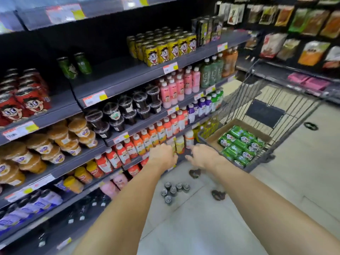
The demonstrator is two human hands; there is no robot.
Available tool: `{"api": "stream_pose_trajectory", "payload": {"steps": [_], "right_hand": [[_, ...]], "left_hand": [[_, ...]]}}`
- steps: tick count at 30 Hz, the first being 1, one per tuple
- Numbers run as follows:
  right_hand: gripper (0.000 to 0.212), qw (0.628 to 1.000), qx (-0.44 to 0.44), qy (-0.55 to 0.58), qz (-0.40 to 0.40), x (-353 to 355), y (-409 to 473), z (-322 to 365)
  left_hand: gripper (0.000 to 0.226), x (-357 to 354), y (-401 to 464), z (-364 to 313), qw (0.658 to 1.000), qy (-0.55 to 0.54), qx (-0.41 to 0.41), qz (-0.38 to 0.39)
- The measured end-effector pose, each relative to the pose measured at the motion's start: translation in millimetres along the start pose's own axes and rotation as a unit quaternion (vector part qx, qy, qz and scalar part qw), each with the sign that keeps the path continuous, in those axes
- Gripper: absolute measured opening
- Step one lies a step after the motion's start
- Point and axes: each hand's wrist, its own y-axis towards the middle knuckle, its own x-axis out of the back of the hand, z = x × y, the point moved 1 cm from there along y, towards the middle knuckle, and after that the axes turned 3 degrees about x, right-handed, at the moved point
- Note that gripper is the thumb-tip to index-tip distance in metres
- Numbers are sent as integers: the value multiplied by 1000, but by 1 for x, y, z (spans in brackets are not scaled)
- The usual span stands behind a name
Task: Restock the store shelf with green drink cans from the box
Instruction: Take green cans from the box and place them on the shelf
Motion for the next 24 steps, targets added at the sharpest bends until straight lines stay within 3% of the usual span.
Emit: {"api": "stream_pose_trajectory", "payload": {"steps": [13, 24], "right_hand": [[47, 990, -137, 18, -24, 37, -84, -265], [52, 987, -150, 57, 1, 40, -56, -387]], "left_hand": [[33, 0, 89, -286, 994, 6, -107, -17], [33, -2, 202, -372, 993, 35, -111, 29]]}}
